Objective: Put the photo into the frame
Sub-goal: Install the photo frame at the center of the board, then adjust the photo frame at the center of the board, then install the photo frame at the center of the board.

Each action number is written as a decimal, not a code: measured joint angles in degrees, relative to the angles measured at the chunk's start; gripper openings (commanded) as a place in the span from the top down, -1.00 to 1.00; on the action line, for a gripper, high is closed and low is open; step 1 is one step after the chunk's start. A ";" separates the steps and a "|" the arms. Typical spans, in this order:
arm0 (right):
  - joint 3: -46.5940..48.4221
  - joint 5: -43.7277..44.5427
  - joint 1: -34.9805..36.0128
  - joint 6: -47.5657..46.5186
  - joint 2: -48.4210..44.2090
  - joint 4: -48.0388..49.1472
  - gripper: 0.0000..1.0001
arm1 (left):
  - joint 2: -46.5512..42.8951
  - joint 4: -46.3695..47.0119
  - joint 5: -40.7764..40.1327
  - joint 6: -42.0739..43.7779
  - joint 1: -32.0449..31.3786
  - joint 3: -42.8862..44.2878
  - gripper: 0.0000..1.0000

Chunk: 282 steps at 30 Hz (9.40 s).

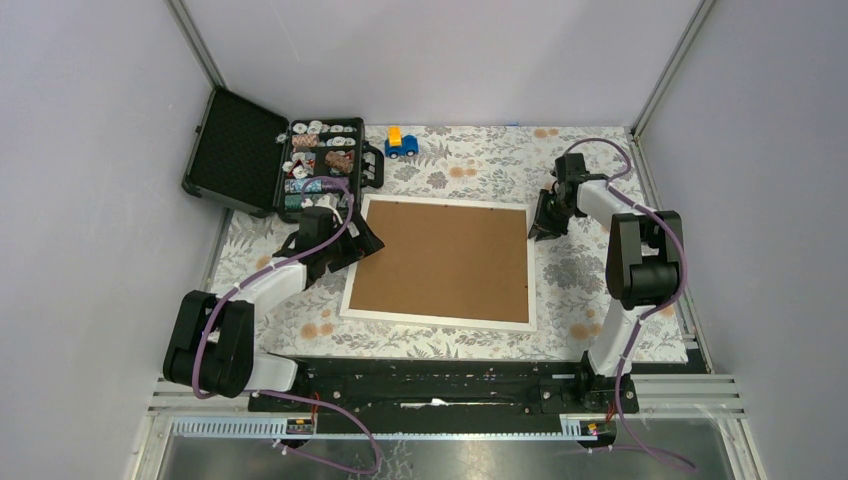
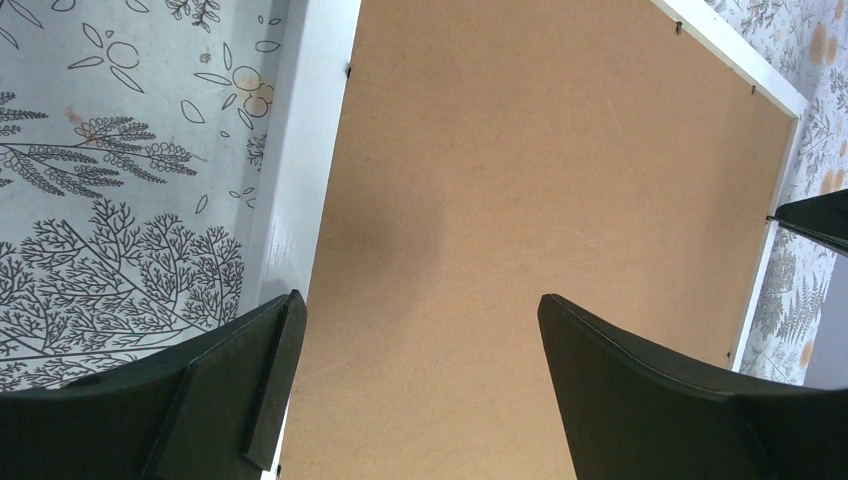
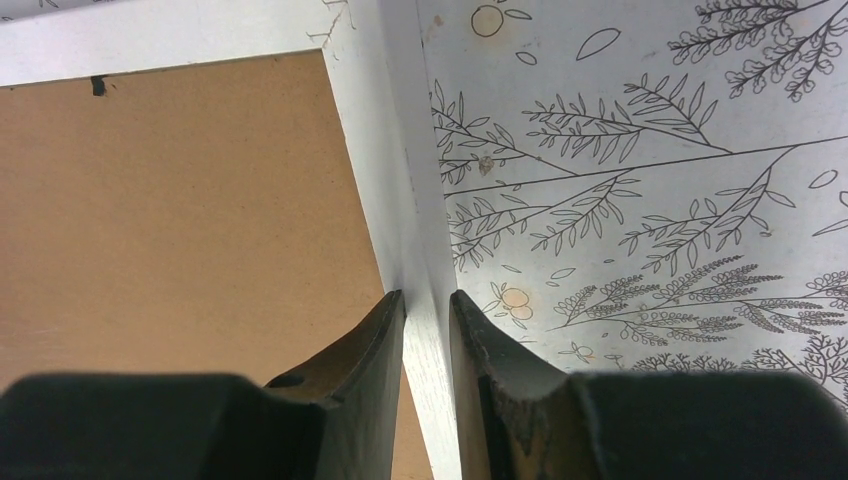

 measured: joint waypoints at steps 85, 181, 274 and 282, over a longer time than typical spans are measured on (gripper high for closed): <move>19.30 18.88 23.32 7.39 9.42 -17.81 0.17 | -0.13 -0.55 0.68 -0.20 -0.17 -0.52 -0.95; 7.56 -6.38 -18.80 2.54 7.21 4.98 0.25 | 15.78 -9.22 -4.50 3.87 -18.56 14.40 -0.80; -11.61 6.99 -3.82 1.55 -11.37 0.74 0.16 | 16.33 -1.88 2.78 4.79 -17.11 11.58 -0.56; -11.52 4.24 -3.85 1.57 -9.70 2.95 0.16 | 16.28 -1.99 2.80 4.79 -17.11 11.56 -0.55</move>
